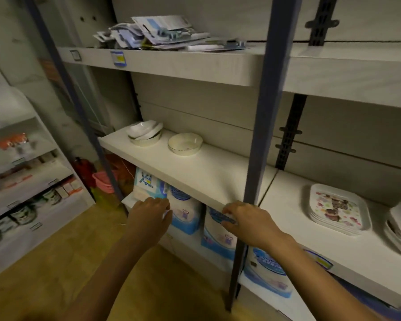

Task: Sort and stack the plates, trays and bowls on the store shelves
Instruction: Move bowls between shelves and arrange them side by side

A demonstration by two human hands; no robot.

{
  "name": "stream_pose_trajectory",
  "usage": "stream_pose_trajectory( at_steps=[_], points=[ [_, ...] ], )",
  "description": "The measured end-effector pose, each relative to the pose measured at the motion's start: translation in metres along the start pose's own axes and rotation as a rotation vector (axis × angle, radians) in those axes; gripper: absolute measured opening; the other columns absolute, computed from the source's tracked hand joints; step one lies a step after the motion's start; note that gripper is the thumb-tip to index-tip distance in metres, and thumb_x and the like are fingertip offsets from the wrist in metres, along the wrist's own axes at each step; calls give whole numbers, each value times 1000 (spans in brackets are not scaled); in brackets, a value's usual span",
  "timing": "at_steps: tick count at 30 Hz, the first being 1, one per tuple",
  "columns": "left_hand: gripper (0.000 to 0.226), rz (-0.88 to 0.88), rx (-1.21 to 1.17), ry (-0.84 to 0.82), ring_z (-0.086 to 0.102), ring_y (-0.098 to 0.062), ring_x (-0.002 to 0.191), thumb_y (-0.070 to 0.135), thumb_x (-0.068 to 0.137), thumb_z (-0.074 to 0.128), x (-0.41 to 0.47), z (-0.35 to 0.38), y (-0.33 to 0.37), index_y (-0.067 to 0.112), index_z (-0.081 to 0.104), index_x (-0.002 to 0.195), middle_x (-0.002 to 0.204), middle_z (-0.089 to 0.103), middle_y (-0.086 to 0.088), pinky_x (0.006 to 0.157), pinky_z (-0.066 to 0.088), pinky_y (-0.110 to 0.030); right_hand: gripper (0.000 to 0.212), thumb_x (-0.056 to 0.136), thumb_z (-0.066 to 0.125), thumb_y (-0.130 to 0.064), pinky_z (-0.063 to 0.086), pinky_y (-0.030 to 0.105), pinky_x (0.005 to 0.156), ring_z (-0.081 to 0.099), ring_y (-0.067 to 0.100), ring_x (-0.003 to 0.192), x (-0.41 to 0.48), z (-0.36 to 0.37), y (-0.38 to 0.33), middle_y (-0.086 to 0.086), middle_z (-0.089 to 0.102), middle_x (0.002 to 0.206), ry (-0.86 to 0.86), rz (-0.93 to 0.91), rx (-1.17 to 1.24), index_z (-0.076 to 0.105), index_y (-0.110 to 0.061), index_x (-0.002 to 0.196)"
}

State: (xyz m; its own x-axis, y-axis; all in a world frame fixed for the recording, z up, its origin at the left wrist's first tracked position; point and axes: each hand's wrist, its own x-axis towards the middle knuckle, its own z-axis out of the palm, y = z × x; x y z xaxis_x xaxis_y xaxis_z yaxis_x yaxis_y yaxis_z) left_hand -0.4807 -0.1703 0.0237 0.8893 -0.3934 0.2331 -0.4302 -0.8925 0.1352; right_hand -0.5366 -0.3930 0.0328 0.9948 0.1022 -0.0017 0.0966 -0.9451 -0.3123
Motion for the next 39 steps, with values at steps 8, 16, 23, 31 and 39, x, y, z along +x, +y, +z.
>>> stream_pose_trajectory(
  at_steps=[8, 16, 23, 31, 39],
  points=[
    [25, -66, 18, 27, 60, -16, 91, 31, 94, 44, 59, 15, -86, 15, 60, 105, 105, 67, -3, 78, 47, -26, 37, 94, 43, -39, 43, 28, 79, 56, 19, 106, 111, 18, -25, -1, 56, 125, -36, -33, -16, 50, -22, 126],
    [30, 5, 4, 11, 54, -10, 81, 33, 95, 36, 162, 43, -160, 16, 59, 100, 97, 67, 1, 71, 40, -21, 39, 93, 43, -42, 47, 35, 91, 54, 21, 112, 242, 30, -28, 0, 56, 127, -50, 59, -47, 50, -23, 127],
    [23, -6, -49, -68, 57, -9, 84, 32, 95, 39, 231, 56, -215, 16, 56, 98, 96, 64, 2, 78, 48, -24, 40, 95, 35, -45, 46, 35, 82, 58, 24, 106, 329, 43, -23, 4, 62, 118, -46, 227, -44, 59, -20, 115],
    [24, 55, -175, -84, 55, -11, 78, 31, 94, 43, 308, 69, -272, 13, 59, 98, 93, 66, -1, 75, 45, -24, 42, 97, 26, -46, 42, 31, 70, 57, 27, 84, 401, 70, -5, 11, 64, 97, -47, 603, 51, 50, -14, 84],
    [23, 72, -238, -21, 54, -15, 70, 27, 93, 48, 379, 69, -336, 11, 64, 91, 82, 68, -6, 60, 35, -19, 36, 95, 42, -36, 56, 36, 69, 68, 27, 65, 450, 109, 2, 11, 69, 72, 82, 1024, 675, 47, 0, 98]
  ],
)
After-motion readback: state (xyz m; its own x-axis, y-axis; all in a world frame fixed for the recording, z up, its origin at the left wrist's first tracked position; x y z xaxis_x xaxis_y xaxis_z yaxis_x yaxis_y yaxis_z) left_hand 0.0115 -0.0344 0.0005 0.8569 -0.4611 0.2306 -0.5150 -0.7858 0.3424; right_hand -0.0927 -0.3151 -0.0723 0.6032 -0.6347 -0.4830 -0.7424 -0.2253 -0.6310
